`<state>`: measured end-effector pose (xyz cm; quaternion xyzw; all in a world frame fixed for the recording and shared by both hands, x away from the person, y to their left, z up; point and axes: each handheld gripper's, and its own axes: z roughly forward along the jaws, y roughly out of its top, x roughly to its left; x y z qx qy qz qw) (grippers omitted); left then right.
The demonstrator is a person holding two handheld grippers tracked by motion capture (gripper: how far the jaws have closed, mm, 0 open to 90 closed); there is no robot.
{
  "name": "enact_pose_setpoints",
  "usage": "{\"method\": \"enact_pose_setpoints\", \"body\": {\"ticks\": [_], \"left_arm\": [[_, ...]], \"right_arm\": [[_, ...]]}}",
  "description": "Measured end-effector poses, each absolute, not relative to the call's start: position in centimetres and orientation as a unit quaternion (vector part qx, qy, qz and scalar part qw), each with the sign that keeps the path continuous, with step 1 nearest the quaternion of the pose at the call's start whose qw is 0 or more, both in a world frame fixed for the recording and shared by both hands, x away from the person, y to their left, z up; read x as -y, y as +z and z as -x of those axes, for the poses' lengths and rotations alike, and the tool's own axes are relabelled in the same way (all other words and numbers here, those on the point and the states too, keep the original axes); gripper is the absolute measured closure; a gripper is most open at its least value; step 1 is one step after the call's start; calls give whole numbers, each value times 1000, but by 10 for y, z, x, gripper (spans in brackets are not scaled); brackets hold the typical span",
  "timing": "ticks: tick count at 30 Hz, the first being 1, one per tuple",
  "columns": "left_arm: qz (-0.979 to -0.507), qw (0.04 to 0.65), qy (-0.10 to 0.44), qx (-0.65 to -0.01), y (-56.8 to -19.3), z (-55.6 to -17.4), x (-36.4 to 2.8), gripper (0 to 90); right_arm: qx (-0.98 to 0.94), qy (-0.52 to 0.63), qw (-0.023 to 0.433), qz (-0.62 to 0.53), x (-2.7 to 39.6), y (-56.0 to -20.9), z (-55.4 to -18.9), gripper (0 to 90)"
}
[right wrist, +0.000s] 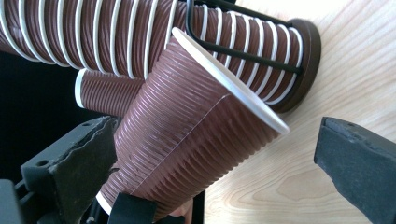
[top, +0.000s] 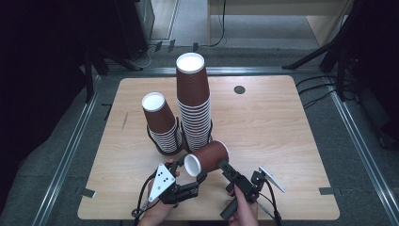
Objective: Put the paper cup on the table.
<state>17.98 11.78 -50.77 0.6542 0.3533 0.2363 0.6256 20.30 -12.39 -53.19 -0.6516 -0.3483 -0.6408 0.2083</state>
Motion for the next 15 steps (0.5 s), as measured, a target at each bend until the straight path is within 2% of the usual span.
{"method": "enact_pose_setpoints", "body": {"ticks": [15], "left_arm": [[-660, 624, 236, -345, -512, -176, -107, 239]], "right_arm": [[310, -632, 270, 657, 121, -538, -205, 0]]}}
